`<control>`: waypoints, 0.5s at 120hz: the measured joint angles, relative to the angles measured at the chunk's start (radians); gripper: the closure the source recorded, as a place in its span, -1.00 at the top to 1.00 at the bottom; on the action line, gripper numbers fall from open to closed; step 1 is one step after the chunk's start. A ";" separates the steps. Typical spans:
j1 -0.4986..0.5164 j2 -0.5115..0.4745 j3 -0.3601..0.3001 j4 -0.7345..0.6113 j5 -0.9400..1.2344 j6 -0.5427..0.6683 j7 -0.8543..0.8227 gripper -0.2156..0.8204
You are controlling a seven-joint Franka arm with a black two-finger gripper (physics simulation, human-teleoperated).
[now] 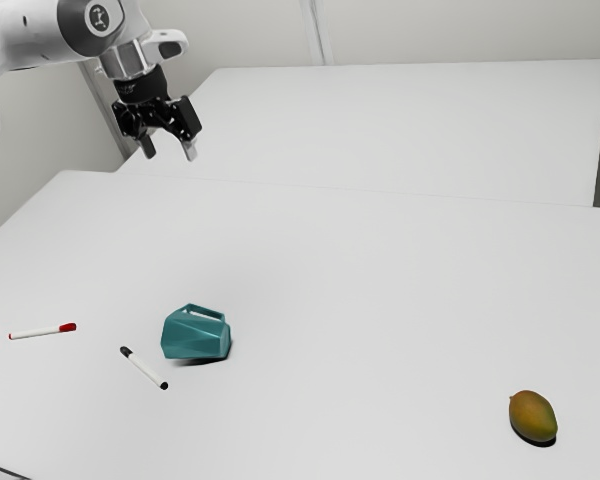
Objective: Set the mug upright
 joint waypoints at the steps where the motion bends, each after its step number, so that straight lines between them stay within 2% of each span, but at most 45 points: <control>1: 0.000 0.000 0.000 0.000 0.000 0.001 0.000 0.58; 32: 0.000 -0.007 0.000 -0.017 -0.002 0.005 0.008 0.58; 48: 0.009 -0.049 0.012 -0.119 -0.071 0.005 0.011 0.58; 60: 0.012 -0.118 0.053 -0.247 -0.159 0.005 0.014 0.58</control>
